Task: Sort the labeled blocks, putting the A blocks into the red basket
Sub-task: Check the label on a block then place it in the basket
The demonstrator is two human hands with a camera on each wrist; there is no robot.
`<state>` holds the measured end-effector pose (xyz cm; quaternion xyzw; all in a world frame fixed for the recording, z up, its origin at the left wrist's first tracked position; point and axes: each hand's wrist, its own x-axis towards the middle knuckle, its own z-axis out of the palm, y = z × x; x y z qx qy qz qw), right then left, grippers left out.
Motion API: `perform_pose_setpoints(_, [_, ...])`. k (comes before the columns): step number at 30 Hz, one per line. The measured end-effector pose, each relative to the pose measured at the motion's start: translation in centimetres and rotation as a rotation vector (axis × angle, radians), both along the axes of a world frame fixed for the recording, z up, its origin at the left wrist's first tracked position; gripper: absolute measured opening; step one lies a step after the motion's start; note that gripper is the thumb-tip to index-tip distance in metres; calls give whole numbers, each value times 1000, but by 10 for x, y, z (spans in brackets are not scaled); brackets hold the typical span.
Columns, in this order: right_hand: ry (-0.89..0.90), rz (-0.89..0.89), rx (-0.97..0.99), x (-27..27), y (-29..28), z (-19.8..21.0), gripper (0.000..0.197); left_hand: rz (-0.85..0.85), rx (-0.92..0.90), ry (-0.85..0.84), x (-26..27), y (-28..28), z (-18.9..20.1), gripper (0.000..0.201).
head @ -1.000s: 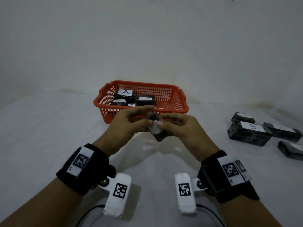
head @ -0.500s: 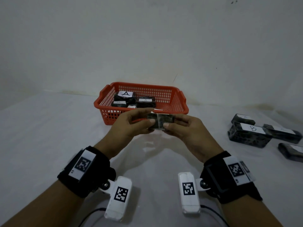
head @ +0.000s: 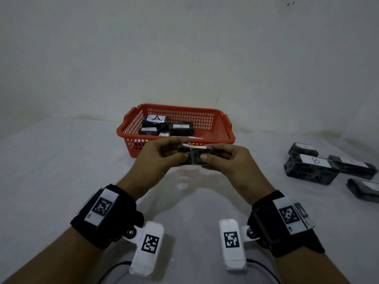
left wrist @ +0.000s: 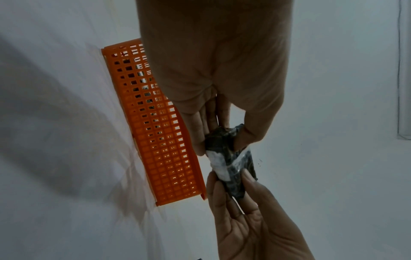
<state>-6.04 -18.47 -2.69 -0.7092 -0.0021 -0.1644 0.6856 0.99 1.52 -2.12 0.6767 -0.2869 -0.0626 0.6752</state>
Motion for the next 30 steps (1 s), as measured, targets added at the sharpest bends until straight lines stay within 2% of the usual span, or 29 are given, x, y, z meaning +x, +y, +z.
perform_pose_setpoints(5, [6, -9, -52, -1, -1, 0, 34, 2, 10, -93, 0, 1, 0, 39])
perform_pose_setpoints(8, [62, 89, 65, 0, 1, 1, 34, 8, 13, -116, 0, 2, 0, 41])
perform_pose_setpoints(10, [65, 71, 131, 1, 2, 2, 31, -15, 18, -127, -1, 2, 0, 42])
perform_pose_setpoints(13, [7, -4, 93, 2, 0, 0, 30, -70, 38, -101, -3, 2, 1, 50])
perform_pose_setpoints(17, [-34, -54, 16, 1, 0, -1, 35, -45, 37, -39, -3, -2, 1, 37])
perform_pose_setpoints(21, [-3, 1, 61, 1, 2, 0, 35, 38, 56, -121, -1, -1, 0, 36])
perform_pose_setpoints(23, [42, 56, 117, 1, 3, 1, 33, 26, 48, -134, -1, 0, 0, 38])
perform_pose_setpoints(27, [34, 18, 66, 1, 1, -1, 24, -42, 53, -125, -2, 1, 0, 40])
perform_pose_setpoints(30, [2, -23, 48, 2, -1, -3, 24, -60, 76, -58, -3, -1, 0, 28])
